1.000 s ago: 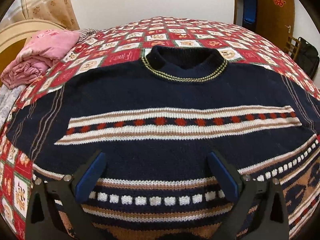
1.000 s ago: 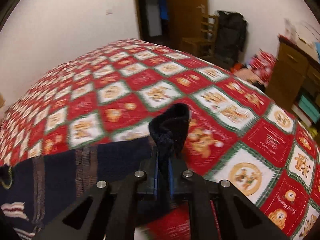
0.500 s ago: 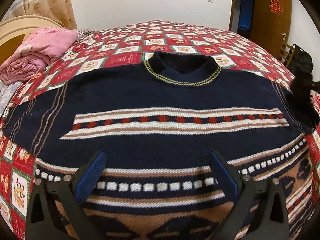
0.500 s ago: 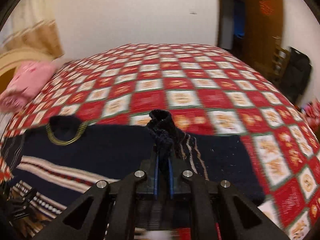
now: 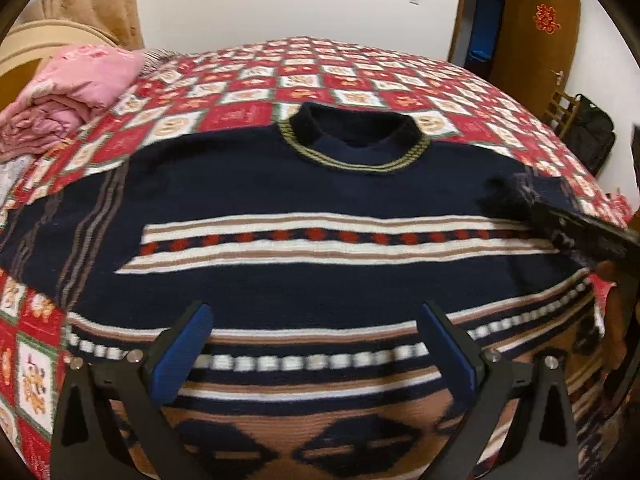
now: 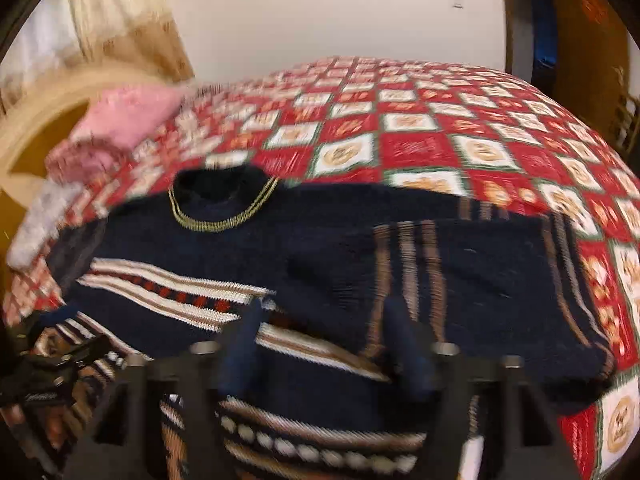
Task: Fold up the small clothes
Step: 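Carry the held sleeve across the sweater body toward the other sleeve, then grasp the folded sleeve cuff with the left tool and smooth it flat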
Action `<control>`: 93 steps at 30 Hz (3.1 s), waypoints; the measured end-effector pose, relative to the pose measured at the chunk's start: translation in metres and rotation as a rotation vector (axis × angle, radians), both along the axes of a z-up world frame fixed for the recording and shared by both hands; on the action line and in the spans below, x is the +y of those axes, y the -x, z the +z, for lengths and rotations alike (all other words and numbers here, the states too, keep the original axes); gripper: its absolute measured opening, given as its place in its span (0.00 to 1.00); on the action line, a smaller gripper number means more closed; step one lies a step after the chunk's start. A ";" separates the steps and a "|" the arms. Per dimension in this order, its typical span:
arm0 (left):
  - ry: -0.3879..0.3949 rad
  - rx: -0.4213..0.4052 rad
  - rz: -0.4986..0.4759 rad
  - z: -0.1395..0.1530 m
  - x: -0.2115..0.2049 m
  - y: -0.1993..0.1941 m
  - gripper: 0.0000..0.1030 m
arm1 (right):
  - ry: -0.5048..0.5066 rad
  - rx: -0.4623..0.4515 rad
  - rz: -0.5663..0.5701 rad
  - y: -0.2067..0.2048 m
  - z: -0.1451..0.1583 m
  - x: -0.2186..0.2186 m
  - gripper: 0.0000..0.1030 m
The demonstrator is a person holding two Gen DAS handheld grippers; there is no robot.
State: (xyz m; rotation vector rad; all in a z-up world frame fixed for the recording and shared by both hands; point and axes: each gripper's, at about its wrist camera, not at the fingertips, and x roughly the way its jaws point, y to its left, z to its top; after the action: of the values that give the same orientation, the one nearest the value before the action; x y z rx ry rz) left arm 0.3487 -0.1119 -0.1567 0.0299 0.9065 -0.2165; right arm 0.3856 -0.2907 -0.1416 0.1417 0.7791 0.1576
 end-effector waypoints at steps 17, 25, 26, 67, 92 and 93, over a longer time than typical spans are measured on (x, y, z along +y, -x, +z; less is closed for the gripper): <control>0.060 0.129 -0.139 -0.002 -0.164 -0.059 0.77 | 0.173 -0.043 -0.386 0.037 -0.015 -0.109 0.66; 0.053 0.171 -0.140 -0.014 -0.194 -0.073 0.59 | 0.143 -0.058 -0.377 0.039 -0.013 -0.114 0.66; 0.070 0.176 -0.152 -0.013 -0.194 -0.072 0.49 | 0.147 -0.059 -0.376 0.039 -0.013 -0.113 0.66; -0.001 0.018 -0.007 0.066 -0.033 -0.068 0.06 | 0.175 -0.184 -0.283 0.055 -0.001 -0.083 0.67; -0.013 0.088 0.138 0.023 0.041 -0.088 0.04 | 0.218 -0.164 -0.120 0.055 -0.011 -0.047 0.68; -0.012 0.093 0.133 0.021 0.037 -0.086 0.04 | 0.213 -0.162 -0.124 0.054 -0.011 -0.048 0.68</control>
State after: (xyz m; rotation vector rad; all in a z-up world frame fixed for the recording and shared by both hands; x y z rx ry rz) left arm 0.4347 -0.0753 -0.1357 -0.0295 0.9990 -0.0890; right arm 0.3311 -0.3386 -0.1530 -0.0247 0.6187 -0.0316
